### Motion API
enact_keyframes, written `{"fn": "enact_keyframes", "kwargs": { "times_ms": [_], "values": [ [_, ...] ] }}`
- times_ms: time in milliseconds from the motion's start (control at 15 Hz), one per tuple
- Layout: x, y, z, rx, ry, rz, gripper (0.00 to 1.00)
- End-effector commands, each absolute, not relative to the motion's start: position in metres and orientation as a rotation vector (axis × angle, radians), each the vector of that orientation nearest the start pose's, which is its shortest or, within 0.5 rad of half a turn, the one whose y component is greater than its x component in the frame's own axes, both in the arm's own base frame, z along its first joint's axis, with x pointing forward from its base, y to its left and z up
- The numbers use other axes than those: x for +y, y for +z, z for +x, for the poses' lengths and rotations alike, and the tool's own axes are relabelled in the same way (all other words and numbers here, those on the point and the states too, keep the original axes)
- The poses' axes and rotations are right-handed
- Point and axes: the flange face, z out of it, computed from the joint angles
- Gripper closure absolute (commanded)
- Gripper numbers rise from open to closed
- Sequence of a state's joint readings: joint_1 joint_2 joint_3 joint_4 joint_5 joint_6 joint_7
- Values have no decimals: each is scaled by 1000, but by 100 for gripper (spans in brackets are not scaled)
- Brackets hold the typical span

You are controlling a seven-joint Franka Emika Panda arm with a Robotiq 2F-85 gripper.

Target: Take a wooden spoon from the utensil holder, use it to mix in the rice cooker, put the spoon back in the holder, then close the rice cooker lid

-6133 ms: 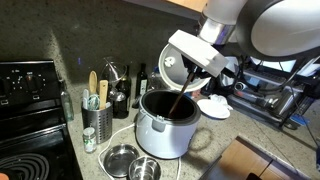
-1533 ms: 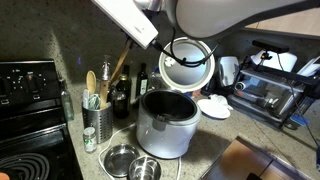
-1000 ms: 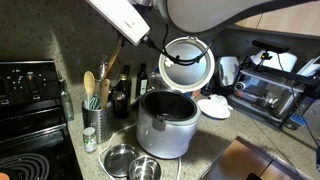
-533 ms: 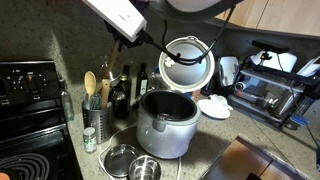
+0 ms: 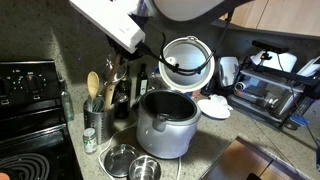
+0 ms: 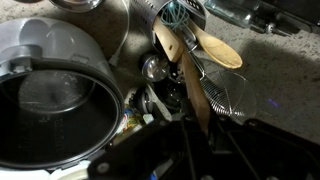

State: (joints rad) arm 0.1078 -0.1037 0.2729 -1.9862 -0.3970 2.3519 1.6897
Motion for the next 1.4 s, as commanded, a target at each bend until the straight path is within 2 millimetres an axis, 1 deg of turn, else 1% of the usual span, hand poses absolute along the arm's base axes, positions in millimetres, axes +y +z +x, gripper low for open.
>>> {"fn": "enact_keyframes", "kwargs": {
  "times_ms": [0, 67, 200, 267, 333, 400, 600, 667, 733, 800, 867, 933, 1133, 1333],
  "values": [
    [209, 535, 531, 1454, -724, -2436, 96],
    [208, 529, 534, 1455, -711, -2438, 97],
    [206, 526, 539, 1452, -699, -2436, 97],
    [206, 525, 541, 1453, -697, -2434, 81],
    [204, 526, 542, 1448, -692, -2438, 62],
    [203, 525, 542, 1454, -685, -2446, 56],
    [199, 526, 546, 1460, -667, -2470, 33],
    [197, 528, 546, 1462, -666, -2474, 27],
    [195, 532, 546, 1471, -678, -2471, 18],
    [194, 538, 545, 1476, -690, -2466, 11],
    [193, 544, 545, 1478, -700, -2461, 2],
    [192, 552, 543, 1481, -716, -2451, 0],
    [189, 579, 537, 1503, -768, -2426, 0],
    [171, 592, 523, 1649, -893, -2470, 0]
  ]
}}
